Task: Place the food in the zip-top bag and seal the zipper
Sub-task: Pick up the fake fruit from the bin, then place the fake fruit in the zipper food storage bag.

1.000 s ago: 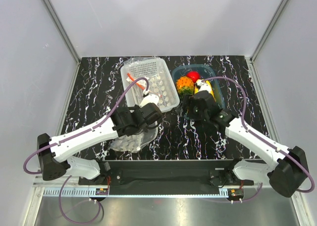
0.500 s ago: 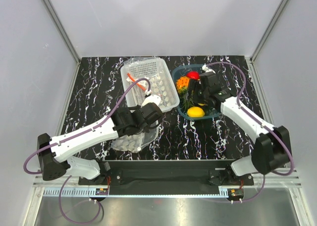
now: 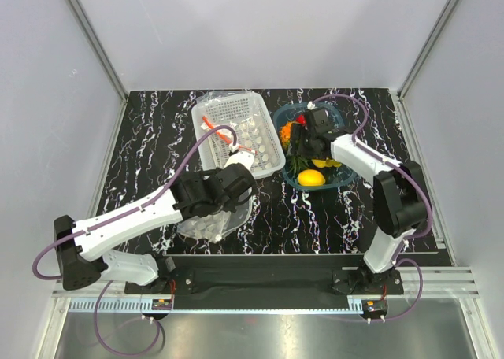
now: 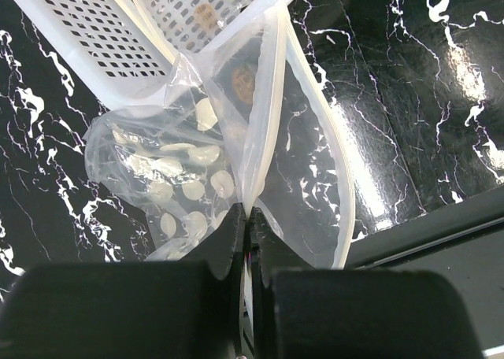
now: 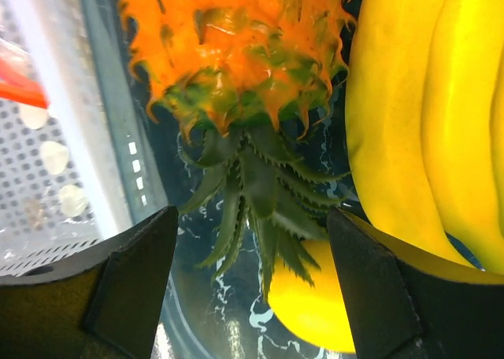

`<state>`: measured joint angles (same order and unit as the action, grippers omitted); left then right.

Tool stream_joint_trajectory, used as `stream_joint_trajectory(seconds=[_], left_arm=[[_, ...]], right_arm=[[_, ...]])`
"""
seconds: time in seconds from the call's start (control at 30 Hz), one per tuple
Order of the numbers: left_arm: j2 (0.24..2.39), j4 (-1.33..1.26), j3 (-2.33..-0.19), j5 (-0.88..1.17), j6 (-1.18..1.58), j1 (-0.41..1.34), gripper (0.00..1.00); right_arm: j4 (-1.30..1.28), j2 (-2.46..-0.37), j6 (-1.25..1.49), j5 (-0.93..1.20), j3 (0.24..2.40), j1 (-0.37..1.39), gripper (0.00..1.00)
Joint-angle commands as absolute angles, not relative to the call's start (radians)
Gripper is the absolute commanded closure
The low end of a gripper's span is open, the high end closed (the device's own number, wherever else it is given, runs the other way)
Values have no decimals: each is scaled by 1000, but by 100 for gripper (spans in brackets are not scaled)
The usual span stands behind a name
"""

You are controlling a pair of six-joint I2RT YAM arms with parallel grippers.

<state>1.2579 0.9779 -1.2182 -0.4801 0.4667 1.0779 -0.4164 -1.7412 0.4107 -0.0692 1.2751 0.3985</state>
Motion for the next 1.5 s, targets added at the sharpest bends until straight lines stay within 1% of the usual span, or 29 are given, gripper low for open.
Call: stream_joint_trajectory(seconds=[0.0, 0.13, 0.2, 0.3, 0.33, 0.4, 0.47, 0.73, 0.77, 0.8, 1.0, 1.13, 1.3, 1.47], left_arm=[[1230, 948, -1215, -462, 448, 1074, 100], [1230, 943, -1216, -462, 446, 1074, 100], [1235, 943, -1219, -460, 446, 1074, 100], [1238, 945, -1221, -462, 445, 1074, 100], [1238, 943, -1221, -462, 443, 1074, 100], [1241, 943, -1223, -462, 443, 1074, 100], [1243, 945, -1223, -460, 443, 1074, 100], [1241, 945, -1223, -468, 437, 1074, 100], [1241, 946, -1224, -466, 439, 1074, 100], [1241, 945, -1224, -463, 437, 1074, 100], [1238, 937, -1224, -450, 434, 1074, 100], [1235, 936, -1226, -443, 428, 1074, 100], [1223, 934, -1226, -442, 420, 1074, 100], [1212, 925, -1223, -445, 417, 1074, 100]], right_arm=[[-393, -1793, 393, -55, 1330, 391, 17], [-376, -1841, 405, -32, 1322, 391, 19], [-365, -1856, 410, -43, 1316, 393, 22], [-357, -1862, 407, -63, 1313, 391, 33], [-357, -1862, 405, -72, 1315, 391, 44], [-362, -1853, 393, -84, 1324, 393, 57], [-362, -1839, 374, -94, 1330, 391, 73], [-414, -1707, 310, -86, 1384, 393, 93], [-425, -1695, 307, -83, 1390, 391, 94], [-449, -1672, 299, -77, 1405, 391, 99], [-511, -1560, 282, -22, 1410, 391, 100], [-549, -1488, 268, 89, 1404, 391, 100], [-558, -1326, 278, 282, 1312, 393, 100], [-592, -1166, 334, 399, 1191, 406, 100]])
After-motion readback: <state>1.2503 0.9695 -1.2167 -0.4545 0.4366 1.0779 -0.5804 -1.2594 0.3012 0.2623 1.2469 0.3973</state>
